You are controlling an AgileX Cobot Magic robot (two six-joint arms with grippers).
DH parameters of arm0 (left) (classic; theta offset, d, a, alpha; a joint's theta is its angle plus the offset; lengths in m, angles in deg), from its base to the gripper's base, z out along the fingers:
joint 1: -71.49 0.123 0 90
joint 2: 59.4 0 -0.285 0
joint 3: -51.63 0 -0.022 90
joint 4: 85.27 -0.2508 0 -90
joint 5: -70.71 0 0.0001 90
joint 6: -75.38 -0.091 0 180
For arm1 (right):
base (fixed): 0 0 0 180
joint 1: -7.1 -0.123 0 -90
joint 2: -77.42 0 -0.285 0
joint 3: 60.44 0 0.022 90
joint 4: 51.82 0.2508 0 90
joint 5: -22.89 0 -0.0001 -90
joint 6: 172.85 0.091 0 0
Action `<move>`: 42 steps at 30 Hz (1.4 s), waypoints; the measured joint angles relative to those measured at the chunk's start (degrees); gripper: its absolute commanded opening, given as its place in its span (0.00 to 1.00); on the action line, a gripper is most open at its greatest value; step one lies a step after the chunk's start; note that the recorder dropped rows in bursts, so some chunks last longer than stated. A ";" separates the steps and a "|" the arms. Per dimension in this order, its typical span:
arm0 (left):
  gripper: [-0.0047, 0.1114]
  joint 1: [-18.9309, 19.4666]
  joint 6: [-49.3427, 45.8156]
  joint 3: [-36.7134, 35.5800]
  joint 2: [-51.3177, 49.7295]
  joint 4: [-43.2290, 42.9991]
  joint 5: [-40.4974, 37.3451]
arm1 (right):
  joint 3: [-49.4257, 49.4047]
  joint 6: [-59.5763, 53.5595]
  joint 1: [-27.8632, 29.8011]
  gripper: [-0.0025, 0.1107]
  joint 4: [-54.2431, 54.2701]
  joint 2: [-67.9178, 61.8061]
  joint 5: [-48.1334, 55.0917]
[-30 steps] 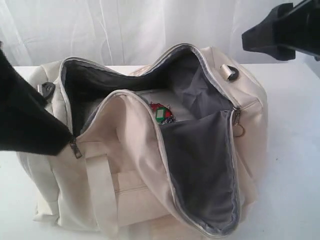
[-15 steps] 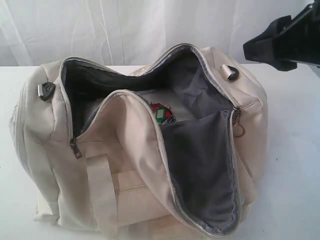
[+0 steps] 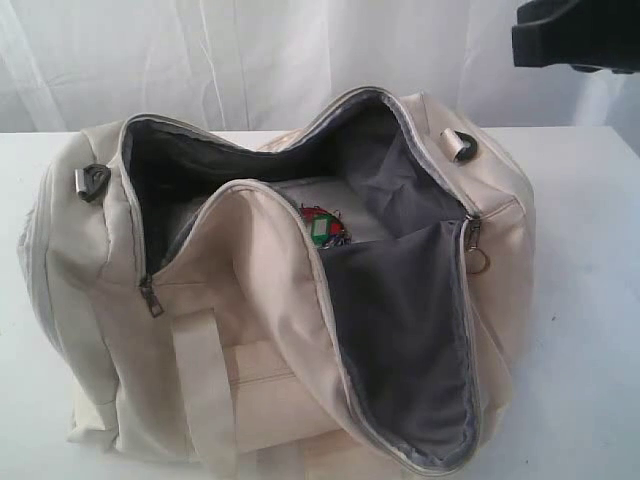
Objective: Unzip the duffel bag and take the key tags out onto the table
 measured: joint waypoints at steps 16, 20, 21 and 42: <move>0.04 3.20 10.44 -9.00 4.62 -4.11 7.80 | 0.00 0.26 0.00 0.18 -3.95 -0.11 0.45; 0.04 3.20 13.95 -13.50 7.50 -1.24 11.83 | 0.00 0.48 0.00 0.18 -3.95 -0.11 0.45; 0.04 3.20 14.35 -14.47 8.34 -0.37 12.76 | 0.00 0.79 0.00 0.18 -3.95 -0.11 0.45; 0.04 3.35 1.84 0.60 -5.32 26.15 16.35 | 13.23 4.98 -0.49 0.02 2.20 -10.37 17.72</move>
